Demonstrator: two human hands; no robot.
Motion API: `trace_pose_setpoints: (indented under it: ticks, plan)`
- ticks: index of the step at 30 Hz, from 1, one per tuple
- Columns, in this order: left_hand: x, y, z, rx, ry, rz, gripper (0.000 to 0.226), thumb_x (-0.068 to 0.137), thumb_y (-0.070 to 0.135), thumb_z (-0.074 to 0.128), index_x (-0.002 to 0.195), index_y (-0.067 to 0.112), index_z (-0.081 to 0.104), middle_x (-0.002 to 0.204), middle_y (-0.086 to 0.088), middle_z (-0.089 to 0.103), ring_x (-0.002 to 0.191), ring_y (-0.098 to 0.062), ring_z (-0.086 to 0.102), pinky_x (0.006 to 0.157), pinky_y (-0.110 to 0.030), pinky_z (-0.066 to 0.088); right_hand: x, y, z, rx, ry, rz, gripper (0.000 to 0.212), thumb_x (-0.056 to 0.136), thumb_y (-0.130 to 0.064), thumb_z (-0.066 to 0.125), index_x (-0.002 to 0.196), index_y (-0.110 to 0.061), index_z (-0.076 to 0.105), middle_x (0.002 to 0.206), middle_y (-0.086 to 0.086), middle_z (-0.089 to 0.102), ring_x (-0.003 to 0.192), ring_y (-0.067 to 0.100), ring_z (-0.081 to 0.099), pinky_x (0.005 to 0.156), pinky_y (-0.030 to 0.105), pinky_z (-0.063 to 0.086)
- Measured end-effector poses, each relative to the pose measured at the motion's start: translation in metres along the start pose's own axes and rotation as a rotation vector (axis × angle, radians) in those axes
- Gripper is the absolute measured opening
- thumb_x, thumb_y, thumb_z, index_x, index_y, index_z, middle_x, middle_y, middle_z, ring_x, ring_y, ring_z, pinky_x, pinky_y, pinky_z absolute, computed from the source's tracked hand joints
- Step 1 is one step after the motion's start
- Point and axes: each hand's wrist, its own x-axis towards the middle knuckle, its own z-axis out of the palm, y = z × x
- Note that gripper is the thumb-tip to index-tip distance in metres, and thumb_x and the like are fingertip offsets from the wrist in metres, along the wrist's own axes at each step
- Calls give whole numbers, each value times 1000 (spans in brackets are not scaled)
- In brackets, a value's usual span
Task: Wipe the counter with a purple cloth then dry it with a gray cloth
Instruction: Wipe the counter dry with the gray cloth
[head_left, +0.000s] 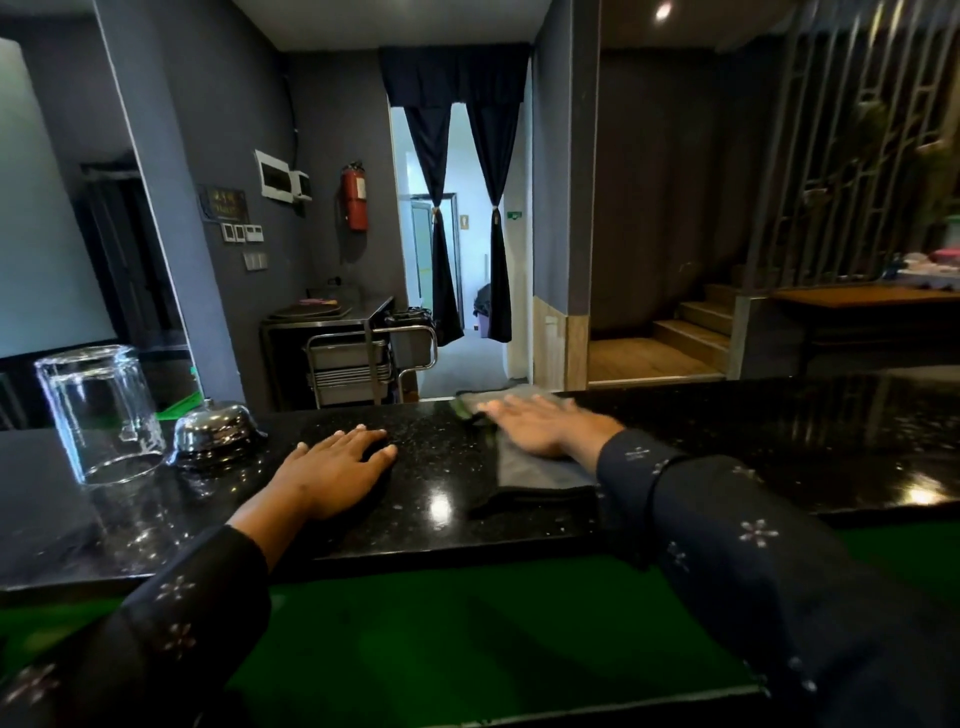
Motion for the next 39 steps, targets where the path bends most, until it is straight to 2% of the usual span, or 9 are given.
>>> trace_pose_setpoints:
  ticks: [4, 8, 16, 19, 23, 27, 31, 36, 39]
  plan:
    - [2, 6, 3, 4, 5, -31, 55, 98, 54, 20, 149, 34, 18, 160, 5, 10, 147, -16, 8, 117, -49, 3, -25, 117, -26, 44, 101, 324, 57, 98, -56, 8, 150, -36, 19, 161, -1, 14, 147, 29, 10, 115, 60, 2]
    - [8, 10, 4, -29, 28, -58, 52, 98, 52, 23, 147, 34, 23, 159, 4, 16, 146, -17, 12, 116, -51, 4, -18, 140, -28, 31, 94, 476, 107, 57, -95, -9, 149, -44, 12, 162, -1, 6, 147, 33, 1, 113, 63, 1]
    - [-14, 32, -6, 36, 265, -90, 53, 91, 55, 44, 134, 25, 46, 142, -5, 47, 125, -25, 49, 107, -51, 34, -69, -21, 12, 12, -37, -110, 69, 84, -75, -6, 147, -50, 8, 162, 4, -4, 145, 38, -13, 108, 65, -16]
    - [-32, 52, 0, -204, 157, -89, 65, 89, 61, 43, 142, 25, 37, 148, -9, 39, 133, -28, 41, 110, -49, 31, -80, -5, 11, 1, -50, -120, 66, 86, -73, -4, 146, -51, 10, 162, -1, -3, 146, 33, -11, 109, 63, -16]
    - [-47, 56, 10, -42, 69, -49, 69, 87, 68, 26, 148, 36, 25, 158, -2, 18, 146, -22, 15, 115, -51, 8, -101, 90, -3, -6, 12, 40, 72, 80, -78, -7, 145, -53, 10, 162, -6, -1, 147, 29, -7, 112, 62, -11]
    - [-39, 56, 14, 37, 20, -86, 68, 88, 69, 21, 149, 38, 17, 160, -1, 10, 147, -21, 8, 116, -51, 4, -120, 166, -21, -23, 28, 319, 72, 80, -78, -6, 146, -53, 9, 162, -5, 0, 148, 31, -4, 112, 63, -6]
    - [-35, 58, 14, 23, 4, -114, 70, 87, 72, 20, 149, 40, 15, 160, 1, 7, 147, -21, 6, 116, -51, 3, -121, 121, -18, -13, 47, 299, 74, 81, -78, -4, 148, -48, 7, 162, 7, -5, 144, 43, -11, 109, 66, -12]
    - [-41, 62, 11, 49, -12, -126, 68, 88, 70, 20, 149, 40, 13, 160, 1, 6, 147, -20, 5, 116, -50, 3, -118, -1, 13, 3, 10, -51, 75, 83, -77, -2, 150, -44, 11, 161, 10, -6, 143, 43, -15, 107, 66, -19]
    - [-46, 64, 11, 37, -4, -120, 68, 88, 69, 20, 149, 40, 13, 160, 0, 6, 147, -21, 5, 116, -50, 2, -116, -8, 18, -5, -24, -156, 72, 85, -73, -5, 149, -45, 10, 162, 2, -2, 146, 34, -11, 110, 64, -15]
